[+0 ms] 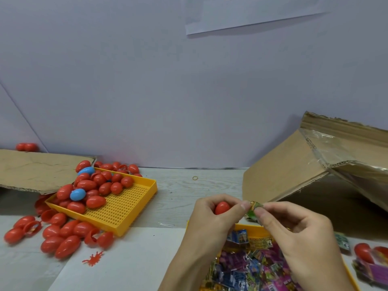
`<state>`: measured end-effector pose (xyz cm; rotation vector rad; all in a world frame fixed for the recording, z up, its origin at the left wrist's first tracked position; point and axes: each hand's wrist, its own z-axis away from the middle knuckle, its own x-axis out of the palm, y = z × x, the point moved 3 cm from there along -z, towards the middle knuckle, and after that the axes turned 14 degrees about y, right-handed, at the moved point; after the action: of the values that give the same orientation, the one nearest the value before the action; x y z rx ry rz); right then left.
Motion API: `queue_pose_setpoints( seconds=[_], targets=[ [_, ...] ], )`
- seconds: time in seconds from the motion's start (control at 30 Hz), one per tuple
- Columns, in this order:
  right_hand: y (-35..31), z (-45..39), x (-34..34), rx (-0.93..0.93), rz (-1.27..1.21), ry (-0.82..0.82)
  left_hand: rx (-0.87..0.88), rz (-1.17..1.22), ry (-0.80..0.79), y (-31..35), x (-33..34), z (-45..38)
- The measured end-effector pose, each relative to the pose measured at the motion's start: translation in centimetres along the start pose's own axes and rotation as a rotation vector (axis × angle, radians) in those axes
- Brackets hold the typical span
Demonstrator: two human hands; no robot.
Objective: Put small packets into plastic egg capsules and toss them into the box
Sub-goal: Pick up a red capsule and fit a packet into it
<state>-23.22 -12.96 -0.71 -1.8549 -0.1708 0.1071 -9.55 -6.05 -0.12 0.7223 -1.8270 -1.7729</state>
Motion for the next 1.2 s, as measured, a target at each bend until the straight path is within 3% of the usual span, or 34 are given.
queue_pose_setpoints(
  seconds=[0.3, 0.53, 0.87, 1.2],
  targets=[
    [0.2, -0.2, -0.3, 0.036, 0.011, -0.008, -0.094, 0.163, -0.051, -0.1, 0.1, -0.3],
    [0.3, 0.1, -0.5, -0.063, 0.144, 0.134, -0.098, 0.124, -0.181, -0.1, 0.3, 0.0],
    [-0.1, 0.4, 0.0, -0.077, 0.143, 0.142, -0.005, 0.098, -0.062, -0.2, 0.2, -0.3],
    [0.8, 0.0, -0.2, -0.042, 0.14, 0.16, 0.026, 0.071, -0.133, 0.1, 0.2, 0.0]
  ],
)
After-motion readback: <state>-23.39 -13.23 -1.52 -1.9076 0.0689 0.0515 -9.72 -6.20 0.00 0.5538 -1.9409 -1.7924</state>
